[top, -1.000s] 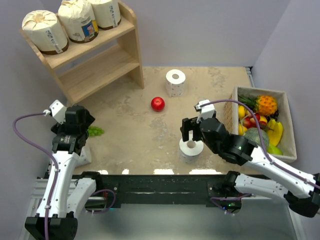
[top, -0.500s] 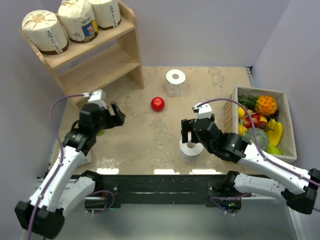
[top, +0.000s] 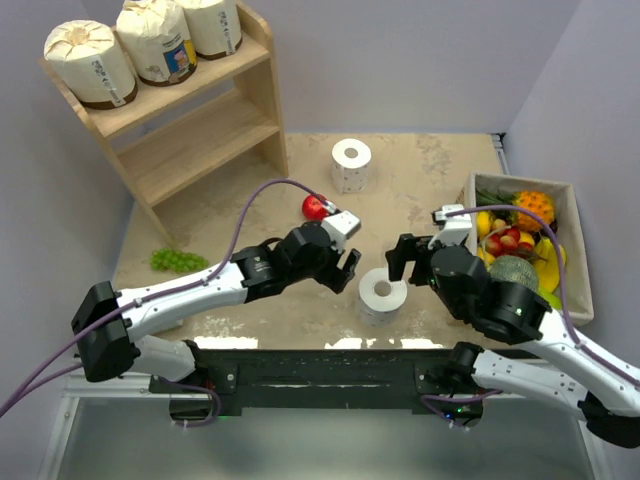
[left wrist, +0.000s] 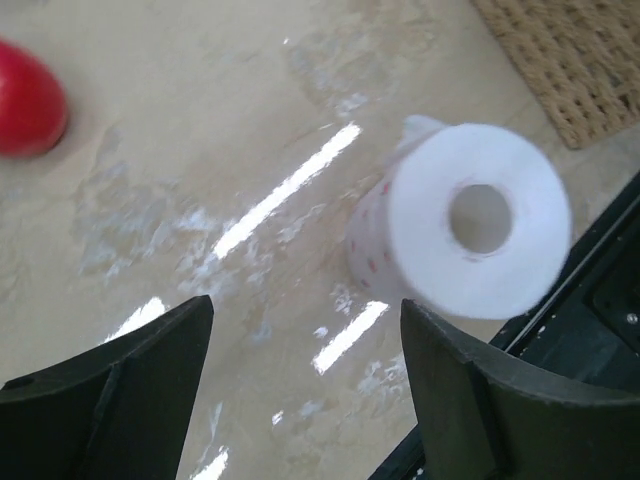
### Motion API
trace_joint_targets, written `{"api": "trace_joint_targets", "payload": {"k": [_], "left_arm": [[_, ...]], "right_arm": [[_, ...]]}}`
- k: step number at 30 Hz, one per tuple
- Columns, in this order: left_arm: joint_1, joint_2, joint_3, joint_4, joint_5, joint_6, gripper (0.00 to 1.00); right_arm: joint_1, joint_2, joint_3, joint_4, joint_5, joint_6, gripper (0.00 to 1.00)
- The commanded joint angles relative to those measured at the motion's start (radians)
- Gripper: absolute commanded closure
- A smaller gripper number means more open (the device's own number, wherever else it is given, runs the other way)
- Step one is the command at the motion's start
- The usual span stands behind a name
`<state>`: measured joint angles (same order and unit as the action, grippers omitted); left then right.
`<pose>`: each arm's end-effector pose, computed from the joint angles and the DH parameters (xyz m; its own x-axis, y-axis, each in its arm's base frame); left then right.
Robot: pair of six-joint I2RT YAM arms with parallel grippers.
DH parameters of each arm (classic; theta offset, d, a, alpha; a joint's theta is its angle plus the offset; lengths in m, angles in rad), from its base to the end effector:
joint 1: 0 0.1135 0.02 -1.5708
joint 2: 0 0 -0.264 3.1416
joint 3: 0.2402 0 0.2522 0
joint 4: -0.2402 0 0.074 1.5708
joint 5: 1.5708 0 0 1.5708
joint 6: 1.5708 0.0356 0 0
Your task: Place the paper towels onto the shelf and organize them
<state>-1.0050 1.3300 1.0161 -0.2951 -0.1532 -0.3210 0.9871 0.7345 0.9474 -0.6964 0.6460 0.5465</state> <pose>0.1644 -0.2487 0.2889 -0.5331 0.2577 -0.8059 0.6312 0.7554 -0.1760 0.0959 0.1063 0.3532 -0.4125 0.1284 -0.9019 -0.1851 0.9575 0.2210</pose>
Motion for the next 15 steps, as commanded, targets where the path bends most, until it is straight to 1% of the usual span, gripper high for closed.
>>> {"api": "trace_joint_targets", "payload": {"k": [1, 5, 11, 12, 15], "left_arm": [[-0.092, 0.078, 0.134, 0.071, 0.007, 0.252, 0.20], [-0.130, 0.181, 0.202, 0.053, 0.092, 0.309, 0.21], [-0.168, 0.271, 0.259, 0.054, 0.149, 0.316, 0.21], [-0.173, 0.282, 0.266, 0.051, 0.173, 0.347, 0.20], [-0.181, 0.316, 0.285, 0.045, 0.204, 0.350, 0.20]], "right_arm": [[-0.002, -0.098, 0.071, -0.015, 0.105, 0.043, 0.14], [-0.001, -0.185, 0.086, -0.009, 0.145, 0.043, 0.14], [-0.001, -0.233, 0.117, -0.022, 0.204, 0.036, 0.14], [-0.001, -0.242, 0.123, -0.022, 0.210, 0.033, 0.14], [-0.002, -0.257, 0.126, -0.023, 0.225, 0.030, 0.14]]}}
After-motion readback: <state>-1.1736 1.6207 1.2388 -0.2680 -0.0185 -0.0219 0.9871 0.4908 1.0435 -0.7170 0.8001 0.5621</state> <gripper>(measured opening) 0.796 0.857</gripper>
